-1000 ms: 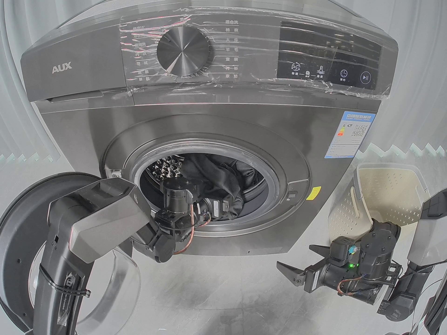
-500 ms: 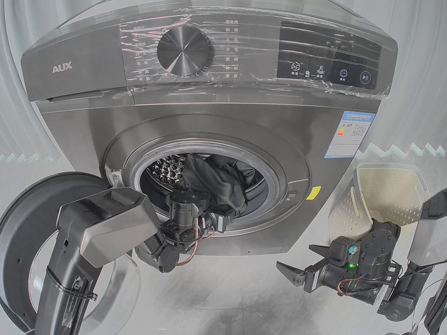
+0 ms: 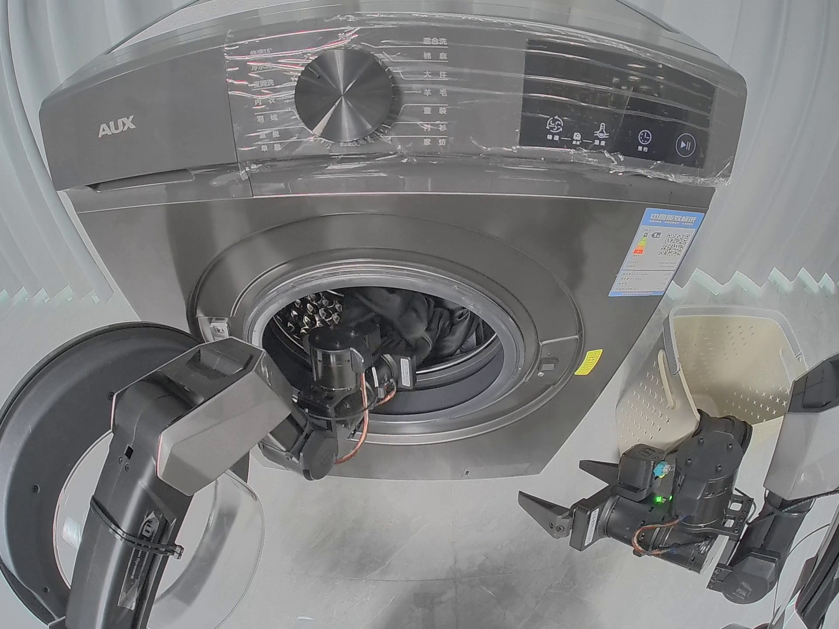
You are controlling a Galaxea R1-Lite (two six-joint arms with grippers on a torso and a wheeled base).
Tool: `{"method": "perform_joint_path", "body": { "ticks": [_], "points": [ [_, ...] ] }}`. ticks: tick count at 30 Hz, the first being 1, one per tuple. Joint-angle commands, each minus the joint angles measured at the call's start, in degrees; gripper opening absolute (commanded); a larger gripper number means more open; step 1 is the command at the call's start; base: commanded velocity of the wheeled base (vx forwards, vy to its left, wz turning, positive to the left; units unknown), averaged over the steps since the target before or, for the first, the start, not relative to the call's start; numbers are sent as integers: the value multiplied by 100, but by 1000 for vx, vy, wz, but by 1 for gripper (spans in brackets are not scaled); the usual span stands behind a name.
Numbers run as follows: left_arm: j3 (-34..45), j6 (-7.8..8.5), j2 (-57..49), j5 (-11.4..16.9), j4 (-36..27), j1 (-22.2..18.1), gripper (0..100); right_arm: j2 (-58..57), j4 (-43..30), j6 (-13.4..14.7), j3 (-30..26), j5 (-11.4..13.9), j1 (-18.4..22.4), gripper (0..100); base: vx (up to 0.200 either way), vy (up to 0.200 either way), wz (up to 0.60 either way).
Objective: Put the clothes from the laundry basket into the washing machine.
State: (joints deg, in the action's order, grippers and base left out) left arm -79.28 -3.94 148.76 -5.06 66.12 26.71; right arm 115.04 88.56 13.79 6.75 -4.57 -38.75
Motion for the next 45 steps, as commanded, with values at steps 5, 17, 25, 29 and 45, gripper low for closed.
{"method": "perform_joint_path", "body": {
  "ticks": [5, 17, 25, 29, 45],
  "points": [
    [-888, -19, 12, -259, 15, -333, 0, 9, 3, 1, 1, 0, -1, 100, 0, 0, 0],
    [-677, -72, 48, -250, 50, -263, 100, 9, 3, 1, -16, 0, 8, 100, 0, 0, 0],
    [-220, -54, 12, -180, 129, -140, 100, 9, 3, 1, -16, 0, 8, 100, 0, 0, 0],
    [88, -46, -31, -180, 252, -8, 100, 9, 3, 1, -25, 0, 8, 100, 0, 0, 0],
    [3647, -81, -1991, -4, 1166, 1381, 100, -87, 3, 1, -69, 0, 79, 100, 0, 0, 0]
  ]
}}
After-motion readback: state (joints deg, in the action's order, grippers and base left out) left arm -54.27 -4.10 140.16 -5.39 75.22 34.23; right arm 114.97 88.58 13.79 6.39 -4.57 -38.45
